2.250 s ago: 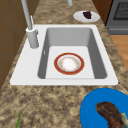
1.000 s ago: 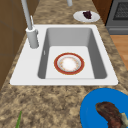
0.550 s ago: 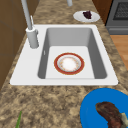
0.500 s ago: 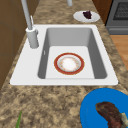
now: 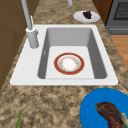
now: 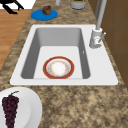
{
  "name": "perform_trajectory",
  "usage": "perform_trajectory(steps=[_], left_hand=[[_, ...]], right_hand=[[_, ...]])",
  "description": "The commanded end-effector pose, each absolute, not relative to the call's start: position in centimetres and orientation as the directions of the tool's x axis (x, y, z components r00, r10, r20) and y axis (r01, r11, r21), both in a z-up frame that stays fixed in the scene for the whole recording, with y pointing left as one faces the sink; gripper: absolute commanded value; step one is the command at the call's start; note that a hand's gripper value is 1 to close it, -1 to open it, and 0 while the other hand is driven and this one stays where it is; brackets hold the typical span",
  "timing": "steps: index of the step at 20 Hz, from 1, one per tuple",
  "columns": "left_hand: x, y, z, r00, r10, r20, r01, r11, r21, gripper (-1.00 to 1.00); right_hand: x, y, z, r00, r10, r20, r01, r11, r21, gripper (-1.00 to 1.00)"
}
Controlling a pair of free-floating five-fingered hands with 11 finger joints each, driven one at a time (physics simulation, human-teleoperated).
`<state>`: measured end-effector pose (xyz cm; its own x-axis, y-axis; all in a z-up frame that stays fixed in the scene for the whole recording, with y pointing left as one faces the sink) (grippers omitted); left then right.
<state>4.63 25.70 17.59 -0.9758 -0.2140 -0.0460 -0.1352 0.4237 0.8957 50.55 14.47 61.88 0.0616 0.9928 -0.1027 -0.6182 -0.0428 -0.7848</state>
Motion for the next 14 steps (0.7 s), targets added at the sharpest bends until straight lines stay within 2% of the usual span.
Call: perform_trajectory(steps=[1,3,9,14], left_hand=[[4.6,25.7,17.6,-0.976,-0.214,-0.046,-0.135,0.424,0.896,0.0],[4.6,25.7,17.6,-0.976,-0.214,-0.046,-0.135,0.424,0.896,0.0],[4.6,25.7,17.6,-0.976,-0.214,-0.046,-0.135,0.424,0.896,0.0],[4.6,25.7,17.6,-0.976,-0.214,-0.046,-0.135,0.424,0.896,0.0]], right_hand=[[49.3,14.3,61.6,0.055,0.991,-0.12,-0.528,-0.073,-0.846,-1.0],[49.2,14.5,62.5,0.063,0.991,-0.114,-0.568,-0.059,-0.821,-1.0],[48.9,13.9,64.5,0.073,0.972,-0.224,-0.574,-0.142,-0.806,-1.0],[50.2,13.5,63.9,0.035,0.969,-0.244,-0.618,-0.171,-0.768,-1.0]])
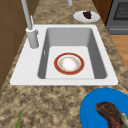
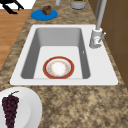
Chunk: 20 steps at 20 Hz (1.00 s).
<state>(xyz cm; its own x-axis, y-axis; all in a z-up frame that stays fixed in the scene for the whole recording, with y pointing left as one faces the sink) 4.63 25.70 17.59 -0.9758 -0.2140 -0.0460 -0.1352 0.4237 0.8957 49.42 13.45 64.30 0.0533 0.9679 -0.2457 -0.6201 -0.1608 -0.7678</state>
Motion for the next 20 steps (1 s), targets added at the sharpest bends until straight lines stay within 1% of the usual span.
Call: perform_trajectory(steps=[1,4,9,20], left_hand=[[4.6,25.7,17.6,-0.976,-0.214,-0.046,-0.135,0.424,0.896,0.0],[4.6,25.7,17.6,-0.976,-0.214,-0.046,-0.135,0.424,0.896,0.0],[4.6,25.7,17.6,-0.976,-0.214,-0.046,-0.135,0.424,0.896,0.0],[4.6,25.7,17.6,-0.976,-0.214,-0.046,-0.135,0.424,0.896,0.0]], right_hand=[[50.4,13.5,64.0,0.038,0.969,-0.245,-0.607,-0.172,-0.775,-1.0],[50.8,12.9,64.5,0.041,0.969,-0.243,-0.587,-0.174,-0.791,-1.0],[51.4,10.6,64.5,-0.014,0.983,-0.183,-0.564,-0.158,-0.81,-1.0],[53.0,6.3,64.6,-0.068,0.99,-0.123,-0.586,-0.14,-0.798,-1.0]])
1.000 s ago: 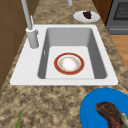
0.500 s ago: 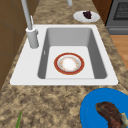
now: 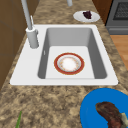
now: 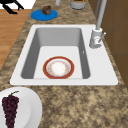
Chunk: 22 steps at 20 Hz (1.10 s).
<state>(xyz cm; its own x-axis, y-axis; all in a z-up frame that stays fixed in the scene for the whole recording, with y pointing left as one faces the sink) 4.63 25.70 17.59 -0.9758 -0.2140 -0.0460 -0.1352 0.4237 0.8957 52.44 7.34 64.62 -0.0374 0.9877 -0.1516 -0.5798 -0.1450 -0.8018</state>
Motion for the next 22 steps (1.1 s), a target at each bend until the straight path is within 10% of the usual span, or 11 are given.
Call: perform_trajectory(steps=[1,22], left_hand=[[4.6,25.7,17.6,-0.976,-0.214,-0.046,-0.135,0.424,0.896,0.0],[4.6,25.7,17.6,-0.976,-0.214,-0.046,-0.135,0.424,0.896,0.0]], right_hand=[[53.1,5.8,64.6,-0.07,0.99,-0.118,-0.587,-0.137,-0.798,-1.0],[57.9,1.7,62.7,-0.054,0.998,-0.035,-0.721,-0.063,-0.69,-1.0]])
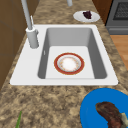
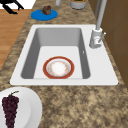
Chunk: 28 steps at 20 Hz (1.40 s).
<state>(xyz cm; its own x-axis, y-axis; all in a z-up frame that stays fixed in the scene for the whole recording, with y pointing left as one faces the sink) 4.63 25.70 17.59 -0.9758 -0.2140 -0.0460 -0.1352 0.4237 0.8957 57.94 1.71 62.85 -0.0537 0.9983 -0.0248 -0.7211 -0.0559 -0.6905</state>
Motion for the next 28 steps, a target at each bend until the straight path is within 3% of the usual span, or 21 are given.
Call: perform_trajectory(steps=[1,12,19,28], left_hand=[[4.6,25.7,17.6,-0.976,-0.214,-0.046,-0.135,0.424,0.896,0.0],[4.6,25.7,17.6,-0.976,-0.214,-0.046,-0.135,0.424,0.896,0.0],[4.6,25.7,17.6,-0.976,-0.214,-0.046,-0.135,0.424,0.896,0.0],[4.6,25.7,17.6,-0.976,-0.214,-0.046,-0.135,0.424,0.896,0.0]], right_hand=[[58.2,1.6,62.6,-0.057,0.998,-0.023,-0.729,-0.057,-0.682,-1.0],[52.3,-1.2,66.5,-0.072,0.997,0.017,-0.569,-0.027,-0.822,-1.0],[50.2,-2.3,65.3,-0.011,1.0,0.003,-0.593,-0.004,-0.805,-1.0],[52.1,-3.2,60.3,-0.075,0.997,0.006,-0.608,-0.041,-0.793,-1.0]])
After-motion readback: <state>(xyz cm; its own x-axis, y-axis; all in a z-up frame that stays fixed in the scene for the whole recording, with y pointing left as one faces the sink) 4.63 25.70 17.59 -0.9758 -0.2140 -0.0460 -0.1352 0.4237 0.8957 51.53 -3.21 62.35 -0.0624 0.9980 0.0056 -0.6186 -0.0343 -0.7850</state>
